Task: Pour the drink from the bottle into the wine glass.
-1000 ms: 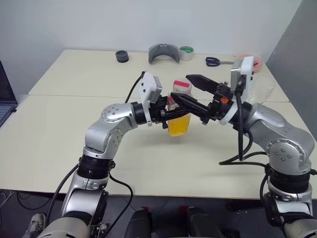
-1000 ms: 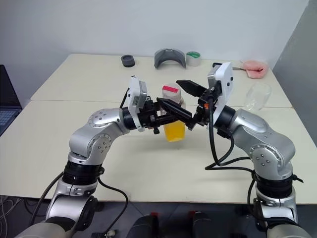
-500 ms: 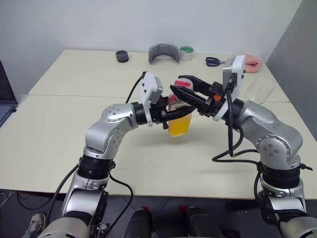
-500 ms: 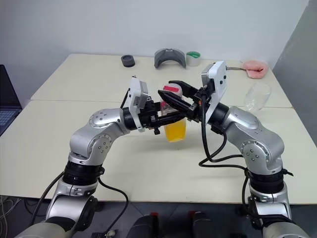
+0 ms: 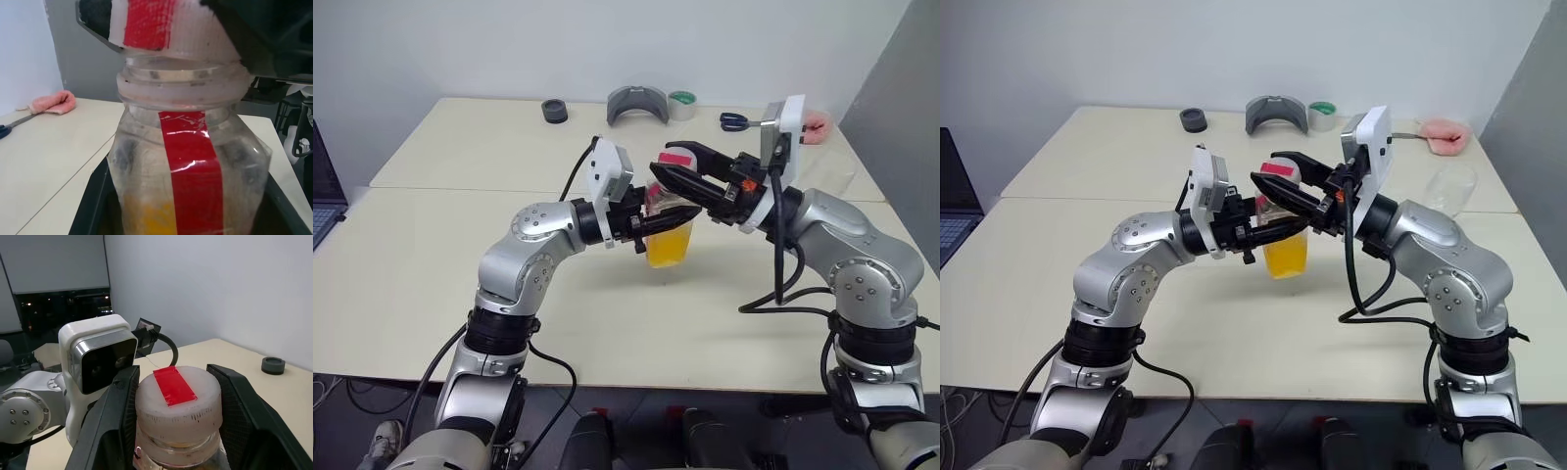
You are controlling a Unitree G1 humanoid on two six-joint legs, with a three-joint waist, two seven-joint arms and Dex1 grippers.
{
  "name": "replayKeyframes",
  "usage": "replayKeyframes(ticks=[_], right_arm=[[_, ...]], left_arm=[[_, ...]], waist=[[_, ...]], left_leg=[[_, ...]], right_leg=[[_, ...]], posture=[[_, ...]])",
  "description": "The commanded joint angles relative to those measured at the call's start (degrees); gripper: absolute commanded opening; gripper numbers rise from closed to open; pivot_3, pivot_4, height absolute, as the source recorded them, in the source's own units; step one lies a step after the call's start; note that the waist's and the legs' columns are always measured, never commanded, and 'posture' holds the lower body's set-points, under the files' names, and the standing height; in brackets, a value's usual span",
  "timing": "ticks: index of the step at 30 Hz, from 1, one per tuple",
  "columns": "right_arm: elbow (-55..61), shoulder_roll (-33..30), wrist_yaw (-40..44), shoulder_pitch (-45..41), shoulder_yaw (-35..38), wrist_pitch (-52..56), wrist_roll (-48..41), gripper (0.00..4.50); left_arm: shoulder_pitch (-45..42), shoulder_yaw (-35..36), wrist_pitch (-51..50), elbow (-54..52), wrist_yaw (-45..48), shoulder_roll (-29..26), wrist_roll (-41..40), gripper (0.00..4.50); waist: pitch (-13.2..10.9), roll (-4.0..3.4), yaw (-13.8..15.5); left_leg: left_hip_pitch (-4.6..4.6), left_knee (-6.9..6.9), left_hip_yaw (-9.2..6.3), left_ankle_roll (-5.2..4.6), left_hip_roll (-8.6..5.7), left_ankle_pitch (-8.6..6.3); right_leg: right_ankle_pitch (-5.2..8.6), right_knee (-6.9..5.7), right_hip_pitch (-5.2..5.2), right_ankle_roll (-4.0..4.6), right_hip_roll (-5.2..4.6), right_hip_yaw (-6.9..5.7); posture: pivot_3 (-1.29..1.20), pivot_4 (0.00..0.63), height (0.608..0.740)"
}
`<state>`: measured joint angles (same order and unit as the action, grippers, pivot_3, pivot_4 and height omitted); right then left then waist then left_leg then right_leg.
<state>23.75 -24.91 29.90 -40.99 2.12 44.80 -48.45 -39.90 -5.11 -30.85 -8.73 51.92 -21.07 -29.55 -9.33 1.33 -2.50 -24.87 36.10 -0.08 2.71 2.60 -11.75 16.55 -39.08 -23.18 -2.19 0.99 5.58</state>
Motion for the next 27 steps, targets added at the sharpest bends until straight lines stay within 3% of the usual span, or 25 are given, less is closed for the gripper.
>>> replayKeyframes(ticks=[1,13,27], right_arm=[[0.1,-2.1,4.2,-3.4,3.6,-0.8,-3.2,1.87],[-8.7,-7.6,18.8,-8.6,2.6,-2.1,-1.4,1.87],[-12.4,-8.6,23.5,-13.0,2.3,-8.3,5.0,1.87]], left_arm=[[0.1,-0.4,0.1,-2.0,0.8,0.1,-1.0,1.75],[-0.2,-0.3,-2.1,-3.4,2.7,-1.2,-3.7,1.75],[0.3,-0.6,-2.6,-4.1,3.2,-2.1,-5.0,1.75]], waist=[[0.0,0.0,0.0],[0.0,0.0,0.0],[0.0,0.0,0.0]], left_leg=[[0.0,0.0,0.0,0.0,0.0,0.0],[0.0,0.0,0.0,0.0,0.0,0.0],[0.0,0.01,0.0,0.0,0.0,0.0]], right_leg=[[0.0,0.0,0.0,0.0,0.0,0.0],[0.0,0.01,0.0,0.0,0.01,-0.01],[0.0,0.01,0.0,0.0,0.0,-0.02]], posture=[[0.0,0.15,0.74],[0.0,0.15,0.74],[0.0,0.15,0.74]])
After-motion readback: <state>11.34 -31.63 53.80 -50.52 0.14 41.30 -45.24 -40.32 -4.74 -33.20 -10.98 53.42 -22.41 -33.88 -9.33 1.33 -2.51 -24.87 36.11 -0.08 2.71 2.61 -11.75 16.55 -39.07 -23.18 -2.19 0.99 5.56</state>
